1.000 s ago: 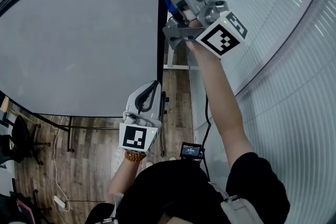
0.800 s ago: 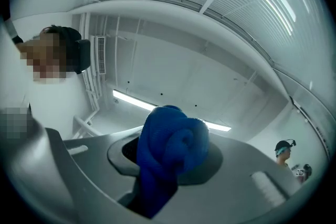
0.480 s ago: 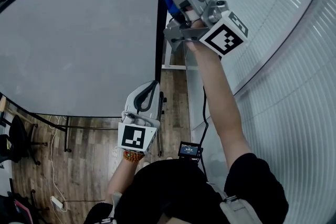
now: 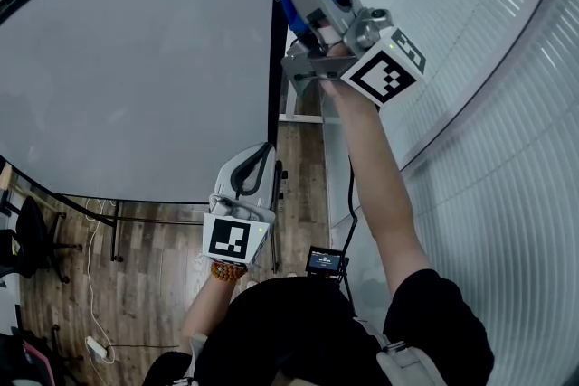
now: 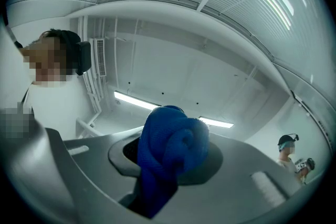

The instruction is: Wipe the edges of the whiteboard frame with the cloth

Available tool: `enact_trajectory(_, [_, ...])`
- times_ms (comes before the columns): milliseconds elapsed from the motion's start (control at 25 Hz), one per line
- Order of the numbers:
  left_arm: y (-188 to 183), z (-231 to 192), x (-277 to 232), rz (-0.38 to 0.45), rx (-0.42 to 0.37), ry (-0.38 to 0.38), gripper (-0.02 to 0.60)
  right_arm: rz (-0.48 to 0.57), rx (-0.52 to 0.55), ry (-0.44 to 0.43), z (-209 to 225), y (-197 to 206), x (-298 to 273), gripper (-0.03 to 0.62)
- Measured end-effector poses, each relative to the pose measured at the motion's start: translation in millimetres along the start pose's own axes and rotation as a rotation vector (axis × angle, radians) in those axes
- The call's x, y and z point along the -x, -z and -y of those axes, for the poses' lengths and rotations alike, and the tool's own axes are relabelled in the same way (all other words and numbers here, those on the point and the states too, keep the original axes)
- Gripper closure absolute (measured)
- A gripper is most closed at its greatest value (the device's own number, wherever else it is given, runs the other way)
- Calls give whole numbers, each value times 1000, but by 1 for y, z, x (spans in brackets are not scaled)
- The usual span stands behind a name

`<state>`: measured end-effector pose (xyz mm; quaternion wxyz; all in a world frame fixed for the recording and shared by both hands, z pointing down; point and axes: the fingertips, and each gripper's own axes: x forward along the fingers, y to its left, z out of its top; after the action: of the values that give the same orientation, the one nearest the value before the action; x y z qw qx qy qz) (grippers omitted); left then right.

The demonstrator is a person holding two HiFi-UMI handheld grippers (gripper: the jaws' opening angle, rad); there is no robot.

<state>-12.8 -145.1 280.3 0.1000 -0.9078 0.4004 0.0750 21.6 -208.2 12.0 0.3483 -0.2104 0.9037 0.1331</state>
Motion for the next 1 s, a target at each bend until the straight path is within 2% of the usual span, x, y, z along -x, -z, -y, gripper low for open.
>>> enact_trajectory(240, [5, 0, -1, -42, 6, -10, 581, 9, -12, 7, 1, 3, 4, 462])
enact_trajectory(480, [13, 8, 4, -8, 0, 12, 581, 13, -17, 11, -7, 12, 13, 462])
enact_trajectory(880, [17, 12, -2, -26, -1, 23, 581, 2, -35, 5, -8, 21, 19, 464])
enact_trajectory(1000, [26, 8, -4, -59, 2, 12, 581, 4, -43, 10, -6, 27, 22, 464])
